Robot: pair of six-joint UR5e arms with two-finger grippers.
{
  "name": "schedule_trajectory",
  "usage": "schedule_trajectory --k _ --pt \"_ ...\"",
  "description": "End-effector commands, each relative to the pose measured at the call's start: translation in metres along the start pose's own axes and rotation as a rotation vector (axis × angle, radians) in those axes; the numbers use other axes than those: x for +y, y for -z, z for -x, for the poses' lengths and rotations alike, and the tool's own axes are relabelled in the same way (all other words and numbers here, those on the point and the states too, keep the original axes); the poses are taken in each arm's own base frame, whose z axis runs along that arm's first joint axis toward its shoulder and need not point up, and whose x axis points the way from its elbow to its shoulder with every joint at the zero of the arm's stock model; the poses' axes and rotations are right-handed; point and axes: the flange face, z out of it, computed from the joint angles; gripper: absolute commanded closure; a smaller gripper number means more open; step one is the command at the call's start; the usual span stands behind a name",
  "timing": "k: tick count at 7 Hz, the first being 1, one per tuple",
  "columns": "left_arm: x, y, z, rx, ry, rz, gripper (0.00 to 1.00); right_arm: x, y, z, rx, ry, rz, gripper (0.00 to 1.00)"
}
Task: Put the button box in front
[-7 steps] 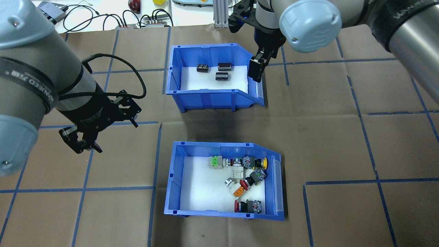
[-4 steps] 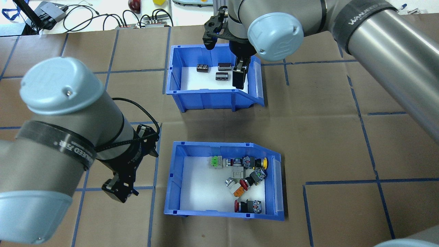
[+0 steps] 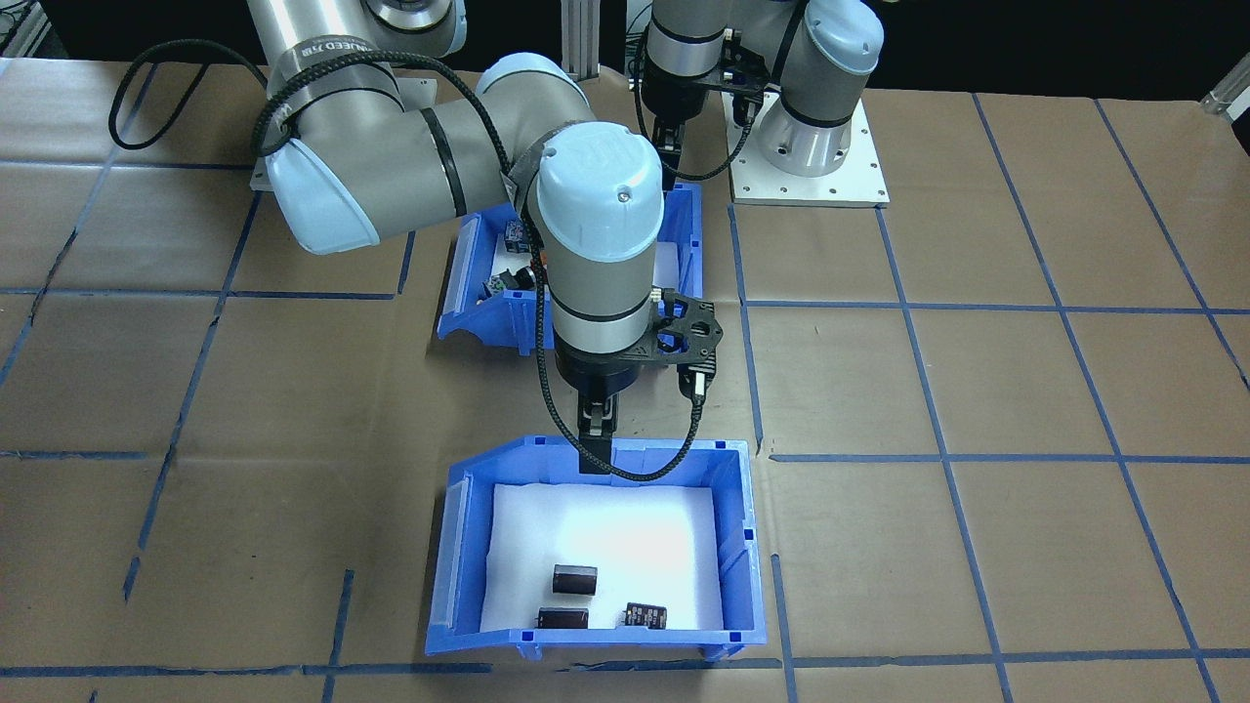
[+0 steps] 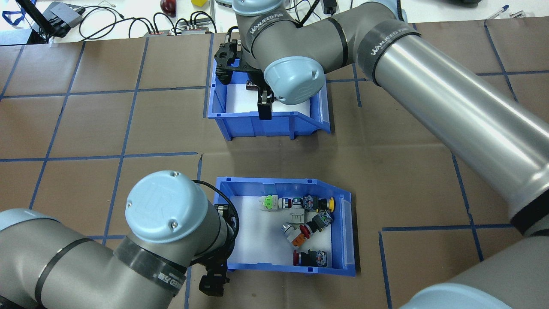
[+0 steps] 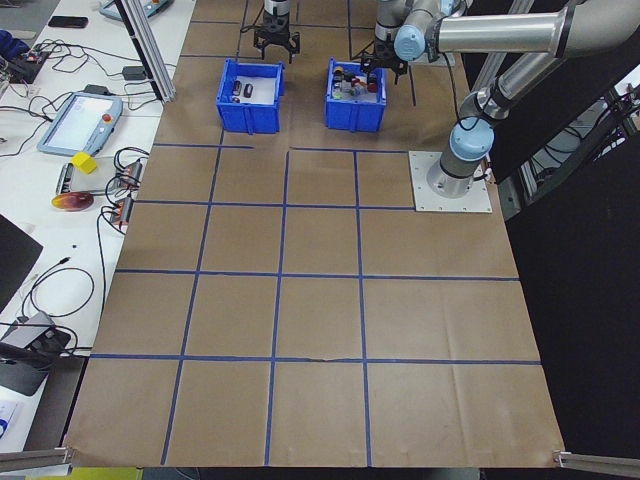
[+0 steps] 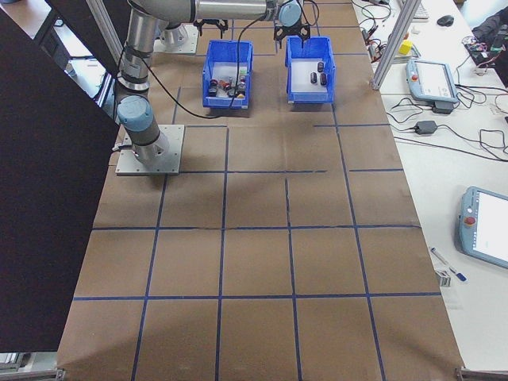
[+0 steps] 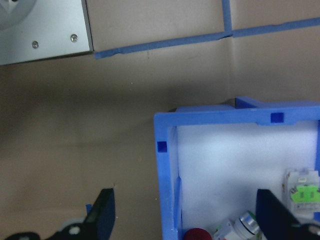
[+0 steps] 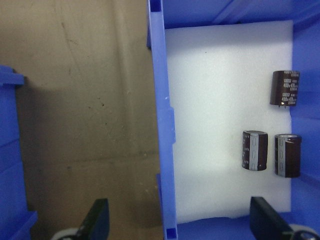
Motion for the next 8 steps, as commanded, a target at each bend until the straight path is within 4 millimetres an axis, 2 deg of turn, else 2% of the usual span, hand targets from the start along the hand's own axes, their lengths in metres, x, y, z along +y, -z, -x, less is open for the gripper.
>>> schedule_trajectory --k 1,2,4,5,6,7,8 --pt "0.016 -0.029 0.023 0.059 -0.018 0.029 0.01 -0.034 -0.030 0.002 -0.012 0.022 0.007 0.00" --pt "0.017 -0.035 0.025 0.059 -0.020 0.031 0.01 -0.038 -0.044 0.002 -0.030 0.023 0.017 0.00" --pt "0.022 -0.052 0.014 0.033 -0.020 0.018 0.01 -0.040 -0.071 0.001 -0.062 0.023 0.034 0.00" --pt "0.027 -0.060 0.004 0.053 -0.011 0.027 0.01 -0.038 -0.079 0.002 -0.064 0.026 0.058 0.07" --pt "0.032 -0.074 0.002 0.027 0.009 0.014 0.01 -0.034 -0.080 -0.001 -0.037 0.037 0.105 0.40" --pt "0.036 -0.077 -0.001 0.039 0.018 0.019 0.02 -0.033 -0.078 -0.002 -0.027 0.039 0.116 0.65" --pt "0.037 -0.078 -0.002 0.048 0.051 0.028 0.09 -0.031 -0.077 -0.004 -0.012 0.042 0.139 0.86"
